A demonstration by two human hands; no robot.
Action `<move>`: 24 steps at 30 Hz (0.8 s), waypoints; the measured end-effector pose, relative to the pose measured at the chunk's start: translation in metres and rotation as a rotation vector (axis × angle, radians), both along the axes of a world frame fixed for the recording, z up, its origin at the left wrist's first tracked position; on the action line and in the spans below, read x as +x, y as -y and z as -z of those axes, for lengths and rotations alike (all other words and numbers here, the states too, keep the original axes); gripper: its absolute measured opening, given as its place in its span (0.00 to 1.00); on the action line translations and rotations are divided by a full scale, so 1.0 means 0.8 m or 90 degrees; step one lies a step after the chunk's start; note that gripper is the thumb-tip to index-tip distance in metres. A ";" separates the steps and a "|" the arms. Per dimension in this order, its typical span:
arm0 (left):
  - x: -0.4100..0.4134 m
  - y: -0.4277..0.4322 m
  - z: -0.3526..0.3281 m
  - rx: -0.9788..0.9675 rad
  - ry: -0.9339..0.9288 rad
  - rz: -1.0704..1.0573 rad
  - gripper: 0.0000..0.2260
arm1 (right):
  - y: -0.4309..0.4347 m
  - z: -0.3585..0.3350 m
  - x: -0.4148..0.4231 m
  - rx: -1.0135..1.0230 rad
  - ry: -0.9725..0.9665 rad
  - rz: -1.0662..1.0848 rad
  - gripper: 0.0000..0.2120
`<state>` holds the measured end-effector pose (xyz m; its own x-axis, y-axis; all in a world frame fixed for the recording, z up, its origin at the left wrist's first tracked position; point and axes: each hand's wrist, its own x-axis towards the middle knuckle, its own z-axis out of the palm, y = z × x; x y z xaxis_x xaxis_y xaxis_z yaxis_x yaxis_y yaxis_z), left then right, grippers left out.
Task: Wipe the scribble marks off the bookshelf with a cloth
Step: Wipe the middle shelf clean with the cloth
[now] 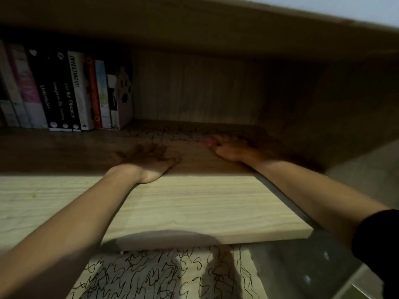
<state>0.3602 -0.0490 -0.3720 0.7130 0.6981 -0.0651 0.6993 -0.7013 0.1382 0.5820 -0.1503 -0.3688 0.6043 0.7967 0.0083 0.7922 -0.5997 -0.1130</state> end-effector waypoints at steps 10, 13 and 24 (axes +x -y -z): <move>-0.002 0.004 -0.001 0.009 -0.005 0.006 0.32 | 0.108 -0.005 0.056 0.074 -0.012 0.055 0.31; -0.001 0.003 -0.001 0.016 -0.003 0.004 0.32 | 0.064 -0.005 0.094 0.068 0.017 0.147 0.29; -0.005 0.007 -0.003 -0.002 -0.006 0.004 0.33 | 0.099 0.001 -0.025 0.040 0.004 -0.201 0.25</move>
<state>0.3562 -0.0543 -0.3695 0.7169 0.6932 -0.0742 0.6960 -0.7056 0.1331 0.5617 -0.2295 -0.3697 0.3272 0.9427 0.0660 0.9389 -0.3163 -0.1360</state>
